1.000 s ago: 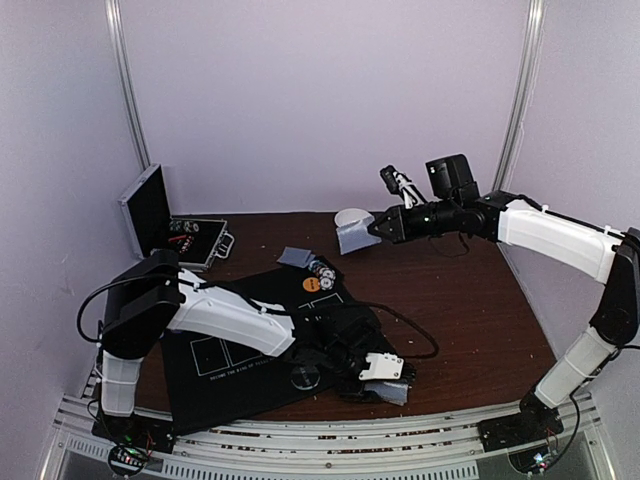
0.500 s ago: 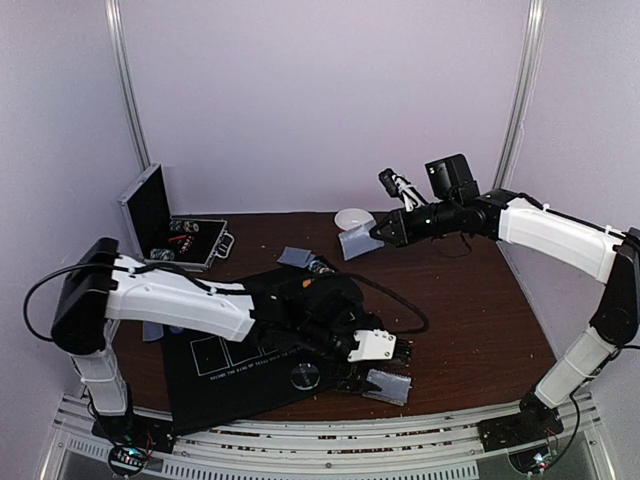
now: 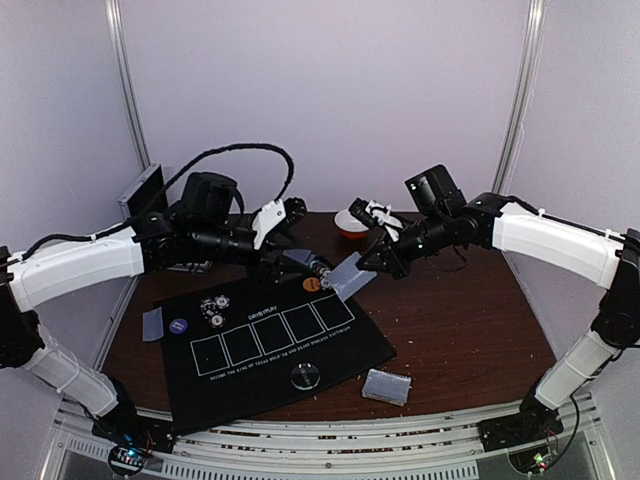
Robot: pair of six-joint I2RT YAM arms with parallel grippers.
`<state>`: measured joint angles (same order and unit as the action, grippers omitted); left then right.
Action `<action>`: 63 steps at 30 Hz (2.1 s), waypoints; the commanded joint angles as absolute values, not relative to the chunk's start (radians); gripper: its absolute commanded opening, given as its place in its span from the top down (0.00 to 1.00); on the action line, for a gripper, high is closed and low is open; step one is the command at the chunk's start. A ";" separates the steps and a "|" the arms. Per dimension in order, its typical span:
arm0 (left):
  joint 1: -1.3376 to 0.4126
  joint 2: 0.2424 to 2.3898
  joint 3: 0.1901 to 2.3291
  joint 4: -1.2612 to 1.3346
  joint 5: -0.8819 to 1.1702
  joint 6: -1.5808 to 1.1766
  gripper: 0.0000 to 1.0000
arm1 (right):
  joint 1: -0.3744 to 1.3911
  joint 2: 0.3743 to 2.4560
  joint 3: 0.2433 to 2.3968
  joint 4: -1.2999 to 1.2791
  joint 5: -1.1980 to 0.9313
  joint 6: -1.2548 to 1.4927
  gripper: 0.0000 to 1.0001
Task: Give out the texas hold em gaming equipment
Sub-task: Pass from the right arm to the left, then distribute the poker card in the small blind area.
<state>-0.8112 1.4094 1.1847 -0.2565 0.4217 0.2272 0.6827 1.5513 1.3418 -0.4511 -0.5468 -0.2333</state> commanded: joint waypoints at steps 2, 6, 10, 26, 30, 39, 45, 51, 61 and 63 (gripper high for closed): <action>-0.831 1.474 1.181 -0.368 0.431 0.183 0.40 | 0.778 1.539 1.353 -0.471 -0.555 -0.364 1.00; -0.831 1.463 1.156 -0.337 0.428 0.182 0.48 | 0.810 1.545 1.355 -0.435 -0.558 -0.362 1.00; -0.834 1.477 1.158 -0.334 0.479 0.183 0.60 | 0.843 1.567 1.376 -0.421 -0.542 -0.370 1.00; -0.822 1.398 1.086 -0.247 0.395 0.027 1.00 | 0.860 1.591 1.392 -0.338 -0.462 -0.322 0.73; -0.675 1.365 1.073 -0.383 0.353 -0.193 1.00 | 0.810 1.553 1.339 -0.248 -0.348 -0.221 0.02; -0.036 1.109 0.931 -0.839 0.386 -0.463 1.00 | 0.738 1.496 1.164 -0.075 -0.408 -0.164 0.00; 0.102 1.127 0.919 -0.935 0.181 -0.519 1.00 | 0.685 1.506 1.105 -0.009 -0.505 -0.174 0.00; 0.206 1.133 0.881 -0.940 0.097 -0.516 1.00 | 0.622 1.533 1.100 -0.011 -0.624 -0.203 0.00; 0.259 1.214 0.885 -0.862 0.106 -0.450 1.00 | 0.556 1.563 1.107 -0.034 -0.706 -0.225 0.00; 0.258 1.239 0.872 -0.841 0.131 -0.442 1.00 | 0.551 1.566 1.107 -0.037 -0.710 -0.226 0.00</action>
